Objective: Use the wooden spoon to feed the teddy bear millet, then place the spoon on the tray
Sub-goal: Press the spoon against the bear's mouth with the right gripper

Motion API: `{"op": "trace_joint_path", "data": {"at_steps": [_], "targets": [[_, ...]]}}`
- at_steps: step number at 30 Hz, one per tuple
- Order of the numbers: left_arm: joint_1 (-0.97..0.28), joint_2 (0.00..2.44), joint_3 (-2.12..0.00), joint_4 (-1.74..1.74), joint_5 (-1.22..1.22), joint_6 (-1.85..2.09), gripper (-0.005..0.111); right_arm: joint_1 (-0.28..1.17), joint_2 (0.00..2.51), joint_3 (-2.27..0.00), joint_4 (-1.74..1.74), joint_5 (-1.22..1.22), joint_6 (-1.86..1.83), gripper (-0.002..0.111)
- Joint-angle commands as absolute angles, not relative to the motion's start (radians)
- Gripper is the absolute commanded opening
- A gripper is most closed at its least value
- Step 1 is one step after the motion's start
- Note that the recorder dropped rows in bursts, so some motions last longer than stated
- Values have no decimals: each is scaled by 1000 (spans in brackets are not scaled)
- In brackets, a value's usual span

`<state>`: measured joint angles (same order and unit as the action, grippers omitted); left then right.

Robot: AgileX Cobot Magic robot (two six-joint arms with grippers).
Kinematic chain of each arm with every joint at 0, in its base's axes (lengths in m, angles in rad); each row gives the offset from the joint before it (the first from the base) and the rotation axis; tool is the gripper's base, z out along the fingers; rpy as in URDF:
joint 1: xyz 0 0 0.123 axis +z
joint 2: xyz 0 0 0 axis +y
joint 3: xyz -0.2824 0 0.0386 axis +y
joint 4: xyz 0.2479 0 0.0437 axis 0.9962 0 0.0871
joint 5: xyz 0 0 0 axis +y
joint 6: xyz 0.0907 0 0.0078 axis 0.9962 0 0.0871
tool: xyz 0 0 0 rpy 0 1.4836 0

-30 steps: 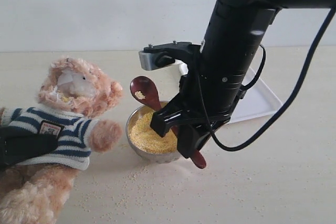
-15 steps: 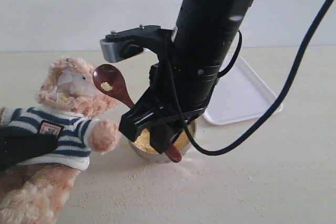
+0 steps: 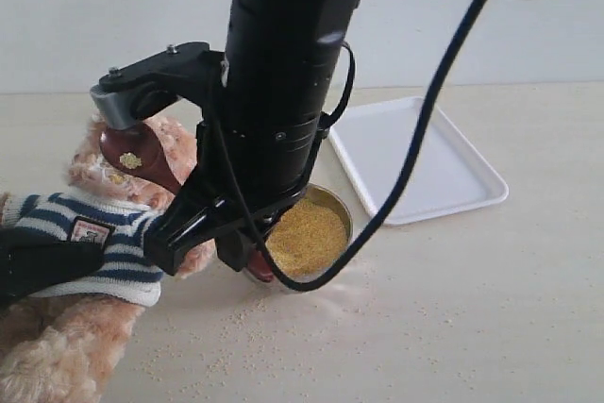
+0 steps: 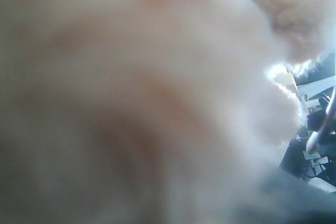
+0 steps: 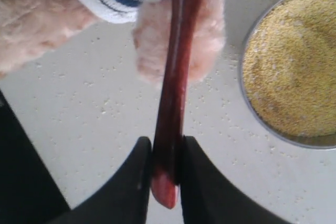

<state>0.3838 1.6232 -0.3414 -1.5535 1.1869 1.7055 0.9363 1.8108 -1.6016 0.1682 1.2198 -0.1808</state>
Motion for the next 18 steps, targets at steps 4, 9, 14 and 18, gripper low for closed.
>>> {"op": "trace_joint_path", "data": {"at_steps": [4, 9, 14, 18], "targets": [[386, 1622, -350, -1563, 1221, 1712, 5, 975, 1882, -1690, -16, 1221, -164, 1], [386, 1622, -350, -1563, 1221, 1712, 5, 976, 1917, -1718, -90, 1221, -159, 1], [386, 1622, -350, -1563, 1221, 1712, 5, 999, 1939, -1718, -240, 1221, -131, 1], [386, 1622, -350, -1563, 1221, 1712, 5, 1028, 1948, -1718, -364, 1221, -116, 1]]}}
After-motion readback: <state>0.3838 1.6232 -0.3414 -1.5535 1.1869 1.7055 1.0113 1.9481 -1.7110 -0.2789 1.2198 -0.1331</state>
